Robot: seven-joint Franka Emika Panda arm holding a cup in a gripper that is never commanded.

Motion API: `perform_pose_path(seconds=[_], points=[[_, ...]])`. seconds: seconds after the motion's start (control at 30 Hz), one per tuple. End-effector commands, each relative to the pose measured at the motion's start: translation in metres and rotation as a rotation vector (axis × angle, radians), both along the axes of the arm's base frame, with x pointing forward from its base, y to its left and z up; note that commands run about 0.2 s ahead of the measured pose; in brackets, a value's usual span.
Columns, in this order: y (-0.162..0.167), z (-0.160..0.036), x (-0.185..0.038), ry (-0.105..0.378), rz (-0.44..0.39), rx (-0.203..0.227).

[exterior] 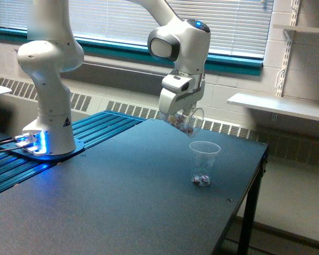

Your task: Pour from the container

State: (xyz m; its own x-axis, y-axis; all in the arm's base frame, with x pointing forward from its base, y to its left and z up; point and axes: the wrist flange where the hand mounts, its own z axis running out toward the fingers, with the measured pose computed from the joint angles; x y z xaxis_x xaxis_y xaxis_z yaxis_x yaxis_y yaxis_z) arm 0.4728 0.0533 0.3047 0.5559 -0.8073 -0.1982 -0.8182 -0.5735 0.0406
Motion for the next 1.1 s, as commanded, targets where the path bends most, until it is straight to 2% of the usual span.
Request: perform_pose_path(seconds=[0.03, 0.4, 0.7, 0.97, 1.1], points=[[-0.008, 0.012, 0.006, 0.002, -0.011, 0.024], [-0.017, 0.025, 0.016, 0.015, -0.061, 0.064], [-0.026, 0.016, 0.014, 0.051, -0.106, 0.084], [-0.022, 0.012, 0.012, 0.084, -0.112, 0.123], [-0.023, 0.010, 0.011, 0.092, -0.118, 0.125]])
